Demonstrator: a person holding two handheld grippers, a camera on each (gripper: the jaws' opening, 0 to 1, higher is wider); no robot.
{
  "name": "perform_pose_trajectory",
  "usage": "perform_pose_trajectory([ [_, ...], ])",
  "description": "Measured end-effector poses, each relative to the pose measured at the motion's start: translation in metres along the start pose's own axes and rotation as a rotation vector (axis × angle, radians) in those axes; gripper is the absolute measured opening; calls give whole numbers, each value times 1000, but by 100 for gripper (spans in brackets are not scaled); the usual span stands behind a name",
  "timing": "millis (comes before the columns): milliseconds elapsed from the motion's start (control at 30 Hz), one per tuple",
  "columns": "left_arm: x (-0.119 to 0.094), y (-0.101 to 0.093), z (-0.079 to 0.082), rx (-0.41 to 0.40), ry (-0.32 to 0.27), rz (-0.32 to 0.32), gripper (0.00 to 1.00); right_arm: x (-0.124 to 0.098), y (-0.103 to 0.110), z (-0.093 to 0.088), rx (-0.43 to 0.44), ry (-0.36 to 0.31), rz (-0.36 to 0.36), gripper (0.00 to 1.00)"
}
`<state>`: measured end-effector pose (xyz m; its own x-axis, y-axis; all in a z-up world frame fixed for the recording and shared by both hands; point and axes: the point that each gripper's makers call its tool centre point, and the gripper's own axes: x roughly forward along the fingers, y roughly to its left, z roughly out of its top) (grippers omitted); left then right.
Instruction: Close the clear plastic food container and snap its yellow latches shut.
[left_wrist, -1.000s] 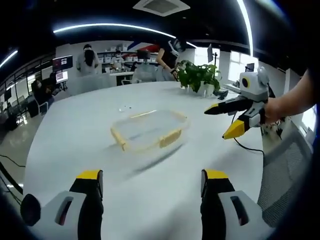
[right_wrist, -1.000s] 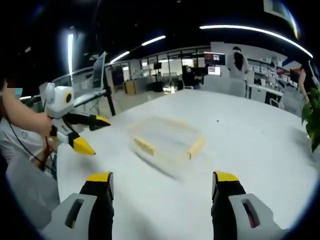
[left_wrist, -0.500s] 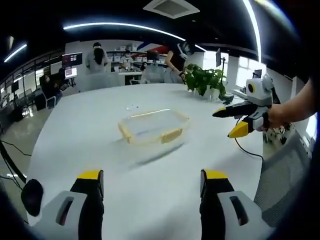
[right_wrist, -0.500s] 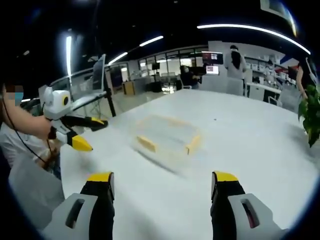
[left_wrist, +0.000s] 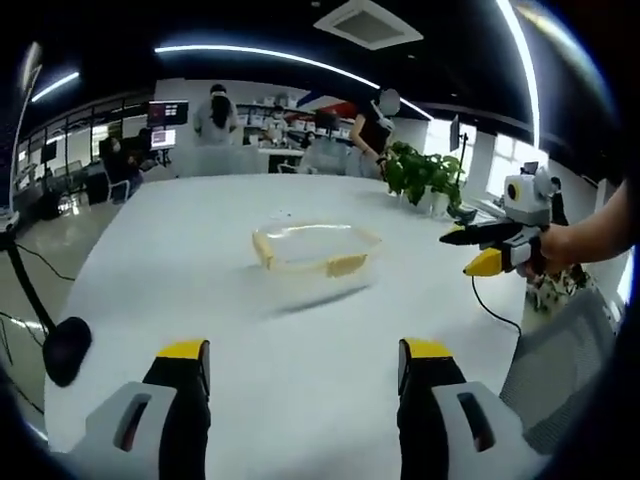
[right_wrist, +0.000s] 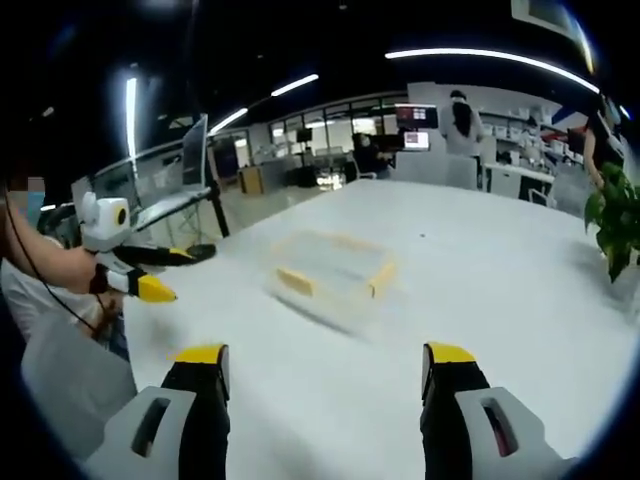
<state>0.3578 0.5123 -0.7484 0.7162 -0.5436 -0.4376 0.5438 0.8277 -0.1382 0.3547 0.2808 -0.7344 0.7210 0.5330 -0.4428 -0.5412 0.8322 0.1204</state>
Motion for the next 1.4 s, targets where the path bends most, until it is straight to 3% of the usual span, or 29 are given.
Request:
perform_pose_trajectory([
  [200, -10, 3, -7, -32, -6, 39, 77, -10, 0, -5, 12, -1, -7, 79],
  [433, -17, 3, -15, -53, -4, 35, 75, -27, -3, -14, 69, -6, -29, 79],
  [767, -36, 7, -28, -92, -2, 64, 74, -48, -1, -41, 69, 43, -26, 79],
  [1400, -53, -15, -45, -149, 10, 33, 71, -79, -1, -58, 110, 53, -54, 80],
])
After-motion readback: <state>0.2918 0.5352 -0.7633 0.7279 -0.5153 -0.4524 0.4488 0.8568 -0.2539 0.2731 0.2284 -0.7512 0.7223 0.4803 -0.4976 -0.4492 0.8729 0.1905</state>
